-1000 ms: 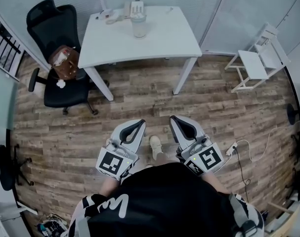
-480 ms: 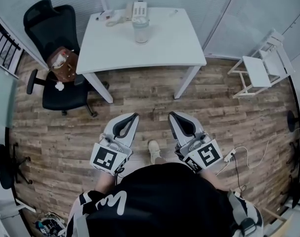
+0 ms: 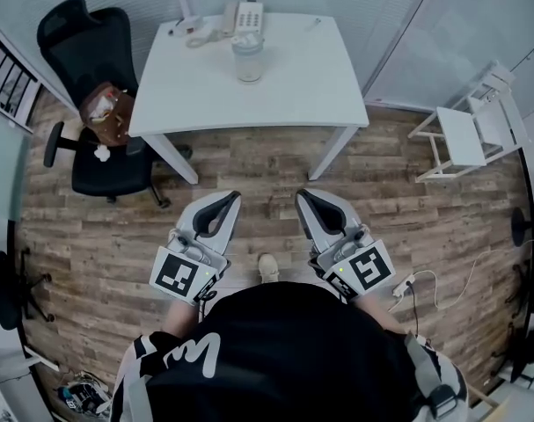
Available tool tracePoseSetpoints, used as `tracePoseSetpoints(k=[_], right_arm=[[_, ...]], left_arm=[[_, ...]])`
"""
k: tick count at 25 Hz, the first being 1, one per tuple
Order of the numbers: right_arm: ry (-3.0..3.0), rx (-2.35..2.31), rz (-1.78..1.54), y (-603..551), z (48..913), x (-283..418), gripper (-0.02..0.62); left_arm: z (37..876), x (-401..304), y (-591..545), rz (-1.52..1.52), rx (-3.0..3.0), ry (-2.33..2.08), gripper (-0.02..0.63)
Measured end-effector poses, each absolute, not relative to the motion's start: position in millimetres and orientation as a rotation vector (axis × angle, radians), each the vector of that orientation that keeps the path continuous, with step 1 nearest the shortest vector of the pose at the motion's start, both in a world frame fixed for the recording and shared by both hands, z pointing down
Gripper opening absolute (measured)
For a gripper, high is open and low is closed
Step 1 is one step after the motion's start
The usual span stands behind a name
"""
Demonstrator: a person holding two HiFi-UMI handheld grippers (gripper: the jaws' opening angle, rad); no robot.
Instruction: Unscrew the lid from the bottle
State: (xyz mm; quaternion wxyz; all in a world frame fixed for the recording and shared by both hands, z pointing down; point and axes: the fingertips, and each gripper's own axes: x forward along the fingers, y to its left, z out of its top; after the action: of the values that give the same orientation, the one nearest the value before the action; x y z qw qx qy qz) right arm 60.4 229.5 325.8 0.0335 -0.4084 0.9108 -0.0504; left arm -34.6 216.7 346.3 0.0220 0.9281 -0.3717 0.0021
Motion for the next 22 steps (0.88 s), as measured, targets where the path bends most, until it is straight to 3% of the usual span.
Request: tracePoseSetpoints(k=[22], right_arm=[[2.812, -1.240, -0.174, 204.2, 343.8, 89.4, 0.000]], left_arm=[[376.2, -7.3, 209.5, 0.099, 2.839, -1.158, 0.002]])
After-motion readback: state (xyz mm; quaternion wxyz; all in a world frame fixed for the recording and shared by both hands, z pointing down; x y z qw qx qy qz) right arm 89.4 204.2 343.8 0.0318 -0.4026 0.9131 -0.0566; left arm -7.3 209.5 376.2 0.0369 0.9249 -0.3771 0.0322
